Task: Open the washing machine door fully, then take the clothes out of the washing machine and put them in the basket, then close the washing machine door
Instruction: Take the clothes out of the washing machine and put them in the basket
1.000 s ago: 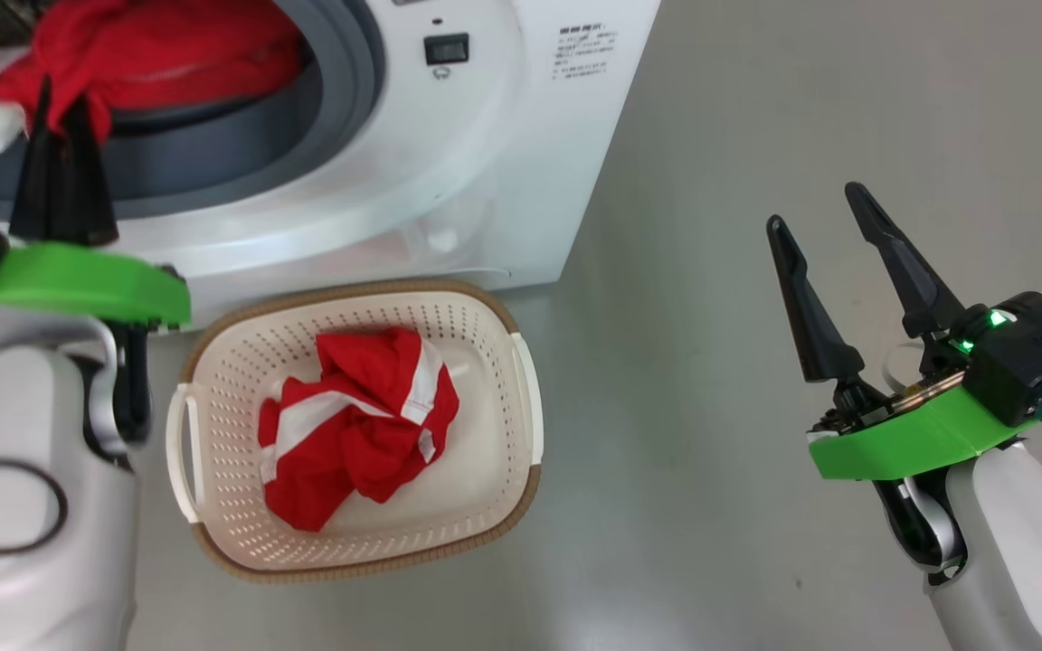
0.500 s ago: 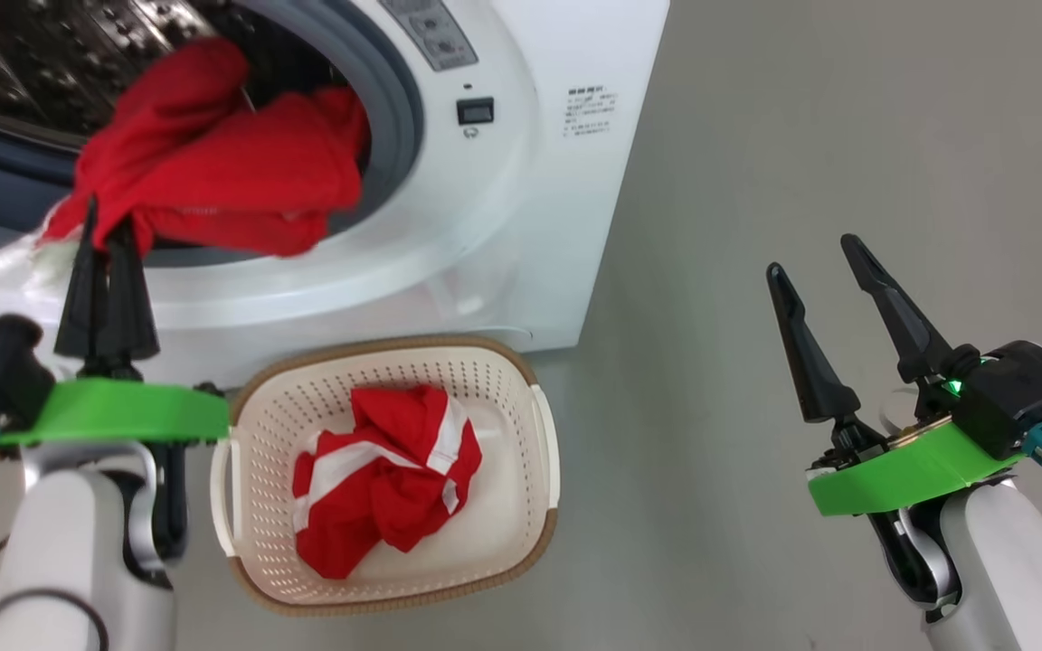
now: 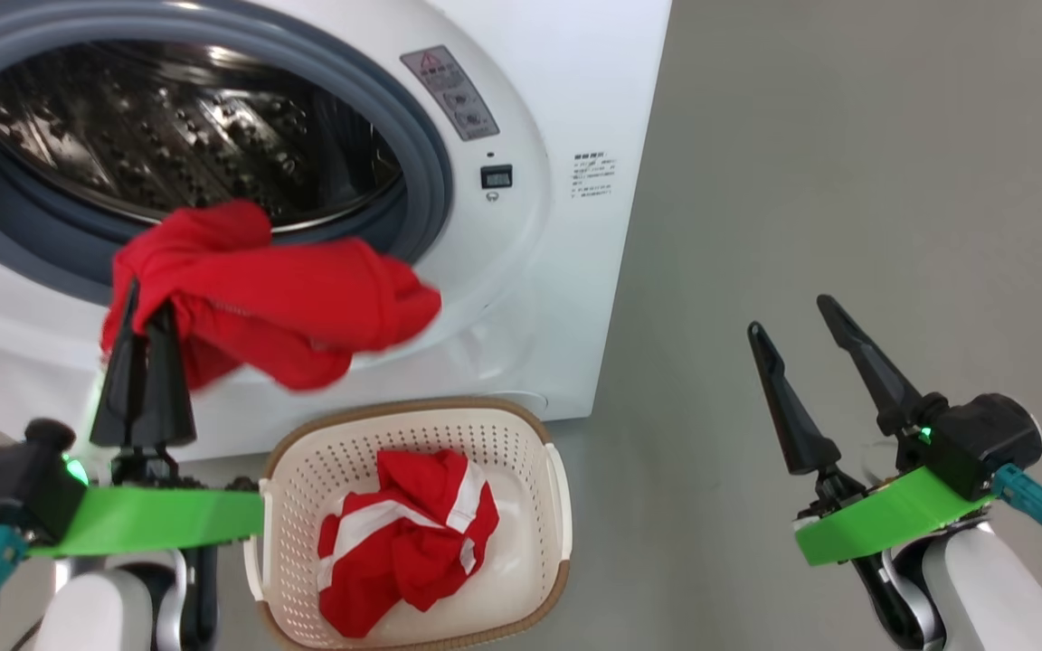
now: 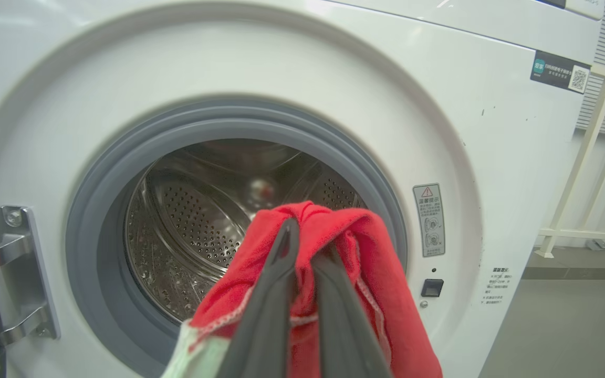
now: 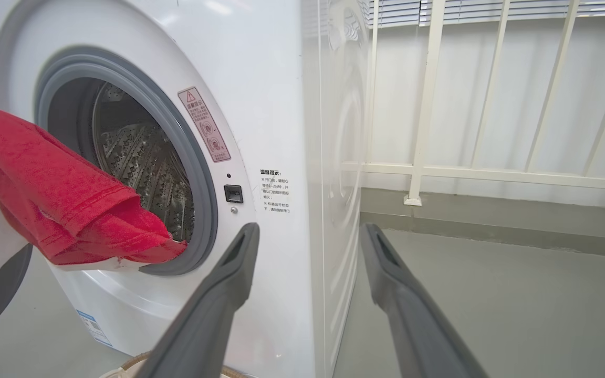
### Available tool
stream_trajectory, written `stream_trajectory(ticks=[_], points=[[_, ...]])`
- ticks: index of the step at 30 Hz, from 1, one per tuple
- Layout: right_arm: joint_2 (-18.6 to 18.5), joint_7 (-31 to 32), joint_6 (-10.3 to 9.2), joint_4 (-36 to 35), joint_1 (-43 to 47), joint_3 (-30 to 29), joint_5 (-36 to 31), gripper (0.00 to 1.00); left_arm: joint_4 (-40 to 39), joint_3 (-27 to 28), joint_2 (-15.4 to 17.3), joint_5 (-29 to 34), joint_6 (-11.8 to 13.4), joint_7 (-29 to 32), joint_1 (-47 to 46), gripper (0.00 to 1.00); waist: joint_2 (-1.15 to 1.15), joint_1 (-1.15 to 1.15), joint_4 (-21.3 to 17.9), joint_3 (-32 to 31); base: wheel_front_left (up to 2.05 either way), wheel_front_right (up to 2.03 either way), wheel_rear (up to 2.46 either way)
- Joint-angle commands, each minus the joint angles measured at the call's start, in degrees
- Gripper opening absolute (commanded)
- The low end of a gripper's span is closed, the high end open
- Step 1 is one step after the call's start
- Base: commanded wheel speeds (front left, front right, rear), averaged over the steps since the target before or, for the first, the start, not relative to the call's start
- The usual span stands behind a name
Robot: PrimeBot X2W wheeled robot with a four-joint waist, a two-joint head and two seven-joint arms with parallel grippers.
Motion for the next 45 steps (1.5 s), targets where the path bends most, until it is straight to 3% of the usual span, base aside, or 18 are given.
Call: stream_trajectory(ticks=[1, 9, 20, 31, 45], points=[[0.1, -0.4, 0.19, -1.2, 0.4, 1.0, -0.2, 1.00, -2.4, 1.6, 0.9, -0.2, 0.3, 0.2, 0.4, 0.00, 0.00, 0.00, -0.1, -1.1, 0.00, 0.00, 0.00], [0.3, -0.4, 0.19, -1.5, 1.1, 1.0, 0.0, 1.00, -3.0, 0.2, 0.2, -2.4, 0.8, 2.9, 4.4, 0.00, 0.00, 0.00, -0.9, -0.8, 0.00, 0.00, 0.00], [0.0, -0.4, 0.19, -2.0, -0.2, 1.0, 0.0, 1.00, 10.1, -3.8, -0.7, -4.9, 1.8, 4.3, 2.5, 0.00, 0.00, 0.00, -2.0, 2.7, 0.00, 0.00, 0.00], [-0.3, -0.4, 0.19, -2.9, -3.0, 0.9, 0.4, 1.00, 35.5, -5.6, -0.9, -6.7, -0.6, 1.0, -10.0, 0.00, 0.00, 0.00, -3.8, 10.4, 0.00, 0.00, 0.00], [-0.8, -0.4, 0.19, -3.9, -6.3, 0.9, 0.6, 1.00, 56.6, -7.3, -1.0, -8.3, -0.8, -0.5, -23.0, 0.00, 0.00, 0.00, -5.6, 18.8, 0.00, 0.00, 0.00]])
